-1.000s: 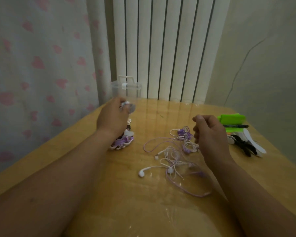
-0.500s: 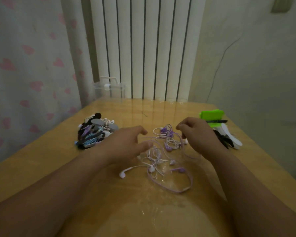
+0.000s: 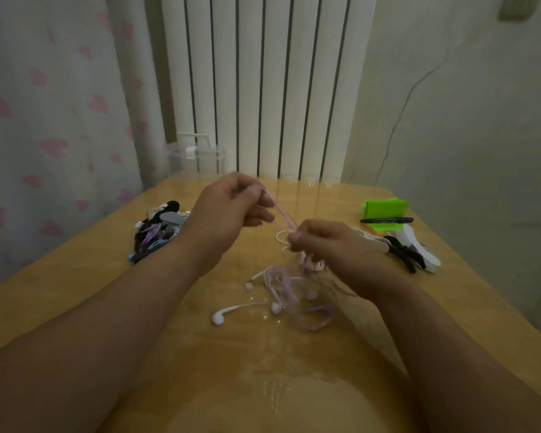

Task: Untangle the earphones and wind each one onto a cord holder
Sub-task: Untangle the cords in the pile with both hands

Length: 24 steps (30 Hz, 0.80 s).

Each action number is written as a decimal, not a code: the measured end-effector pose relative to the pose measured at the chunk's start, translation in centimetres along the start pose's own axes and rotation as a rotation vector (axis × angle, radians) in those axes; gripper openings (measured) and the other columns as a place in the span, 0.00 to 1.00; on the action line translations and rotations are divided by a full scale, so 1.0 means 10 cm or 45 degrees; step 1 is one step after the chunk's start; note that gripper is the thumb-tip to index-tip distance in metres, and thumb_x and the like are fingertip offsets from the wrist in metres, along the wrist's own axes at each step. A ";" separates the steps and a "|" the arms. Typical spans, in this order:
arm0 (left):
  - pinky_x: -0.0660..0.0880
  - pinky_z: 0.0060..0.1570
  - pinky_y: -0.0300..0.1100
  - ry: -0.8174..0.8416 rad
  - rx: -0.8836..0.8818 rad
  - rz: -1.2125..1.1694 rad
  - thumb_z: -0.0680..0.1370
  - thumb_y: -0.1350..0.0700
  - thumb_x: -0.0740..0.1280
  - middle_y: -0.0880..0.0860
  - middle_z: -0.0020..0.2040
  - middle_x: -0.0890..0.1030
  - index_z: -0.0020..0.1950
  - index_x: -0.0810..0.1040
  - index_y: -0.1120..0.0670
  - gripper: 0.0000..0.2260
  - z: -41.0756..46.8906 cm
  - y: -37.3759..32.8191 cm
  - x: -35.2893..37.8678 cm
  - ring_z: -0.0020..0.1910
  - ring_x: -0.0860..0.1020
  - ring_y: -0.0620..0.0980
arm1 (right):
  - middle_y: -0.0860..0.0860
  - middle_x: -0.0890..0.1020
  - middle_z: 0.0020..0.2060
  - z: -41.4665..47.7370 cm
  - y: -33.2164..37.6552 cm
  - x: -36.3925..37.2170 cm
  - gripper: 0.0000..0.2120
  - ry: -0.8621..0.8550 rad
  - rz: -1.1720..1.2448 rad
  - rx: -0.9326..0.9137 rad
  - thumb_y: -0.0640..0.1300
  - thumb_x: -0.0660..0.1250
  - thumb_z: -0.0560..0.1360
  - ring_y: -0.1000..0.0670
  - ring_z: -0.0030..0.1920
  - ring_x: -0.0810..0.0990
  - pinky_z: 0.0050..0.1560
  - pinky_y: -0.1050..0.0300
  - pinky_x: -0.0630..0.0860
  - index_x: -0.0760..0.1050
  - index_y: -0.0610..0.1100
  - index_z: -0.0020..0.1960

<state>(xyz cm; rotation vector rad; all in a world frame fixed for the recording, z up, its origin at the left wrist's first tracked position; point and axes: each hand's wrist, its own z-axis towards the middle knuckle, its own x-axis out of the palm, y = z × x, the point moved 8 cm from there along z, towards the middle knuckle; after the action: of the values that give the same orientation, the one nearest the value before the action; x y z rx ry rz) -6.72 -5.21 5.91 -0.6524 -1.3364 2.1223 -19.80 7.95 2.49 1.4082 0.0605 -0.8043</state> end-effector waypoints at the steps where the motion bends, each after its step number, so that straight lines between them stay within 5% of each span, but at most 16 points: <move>1: 0.81 0.45 0.43 -0.063 -0.027 -0.103 0.87 0.58 0.60 0.56 0.51 0.87 0.55 0.79 0.57 0.08 0.03 0.00 -0.05 0.48 0.87 0.54 | 0.40 0.84 0.46 0.02 0.01 -0.09 0.09 -0.071 0.110 -0.012 0.44 0.68 0.81 0.46 0.45 0.81 0.55 0.44 0.78 0.82 0.40 0.45; 4: 0.82 0.50 0.48 -0.134 -0.115 -0.318 0.87 0.59 0.59 0.57 0.54 0.87 0.53 0.78 0.56 0.09 0.08 0.05 -0.12 0.54 0.86 0.56 | 0.42 0.77 0.34 0.03 0.04 -0.25 0.10 -0.126 0.648 -0.050 0.41 0.63 0.83 0.44 0.36 0.78 0.42 0.47 0.79 0.75 0.38 0.44; 7: 0.83 0.54 0.52 -0.060 -0.137 -0.334 0.86 0.57 0.61 0.56 0.53 0.87 0.56 0.79 0.57 0.08 0.07 0.06 -0.07 0.55 0.85 0.56 | 0.50 0.64 0.28 0.00 0.09 -0.30 0.09 -0.102 0.945 -0.087 0.45 0.61 0.86 0.53 0.26 0.61 0.25 0.59 0.59 0.75 0.43 0.49; 10: 0.82 0.53 0.48 0.085 -0.008 0.055 0.82 0.45 0.68 0.50 0.53 0.86 0.66 0.77 0.50 0.16 0.01 -0.05 0.03 0.52 0.84 0.49 | 0.48 0.61 0.30 -0.01 0.16 -0.33 0.10 -0.144 0.795 -0.155 0.47 0.61 0.85 0.49 0.30 0.56 0.29 0.56 0.55 0.77 0.43 0.50; 13: 0.79 0.53 0.43 0.415 0.021 0.222 0.75 0.38 0.69 0.49 0.54 0.85 0.76 0.70 0.45 0.30 -0.09 -0.11 0.33 0.52 0.83 0.43 | 0.47 0.66 0.33 -0.03 0.24 -0.28 0.12 -0.108 0.684 -0.186 0.49 0.62 0.84 0.49 0.34 0.65 0.37 0.56 0.65 0.80 0.45 0.48; 16: 0.80 0.59 0.44 0.685 0.034 0.261 0.77 0.39 0.71 0.49 0.60 0.83 0.76 0.71 0.46 0.29 -0.18 -0.13 0.59 0.59 0.82 0.43 | 0.38 0.77 0.39 -0.06 0.31 -0.24 0.11 -0.091 0.529 -0.231 0.52 0.66 0.82 0.41 0.41 0.75 0.44 0.48 0.73 0.84 0.47 0.49; 19: 0.80 0.52 0.36 0.685 0.074 0.314 0.80 0.43 0.69 0.47 0.58 0.84 0.68 0.77 0.48 0.19 -0.18 -0.22 0.66 0.55 0.83 0.40 | 0.44 0.86 0.45 -0.07 0.34 -0.26 0.08 -0.205 0.302 -0.286 0.47 0.69 0.81 0.48 0.47 0.84 0.47 0.55 0.79 0.86 0.45 0.52; 24: 0.81 0.48 0.43 0.534 -0.079 0.083 0.84 0.42 0.61 0.55 0.48 0.83 0.60 0.81 0.52 0.16 -0.15 -0.25 0.63 0.46 0.83 0.50 | 0.54 0.75 0.49 -0.13 0.49 -0.27 0.08 -0.568 -0.405 -0.533 0.47 0.71 0.80 0.53 0.52 0.74 0.50 0.66 0.72 0.85 0.51 0.58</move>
<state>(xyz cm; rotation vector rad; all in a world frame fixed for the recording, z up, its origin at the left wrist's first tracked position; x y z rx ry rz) -9.97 0.90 6.95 -1.1089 -1.1607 1.8603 -18.63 10.09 7.67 0.8117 0.1036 -1.2737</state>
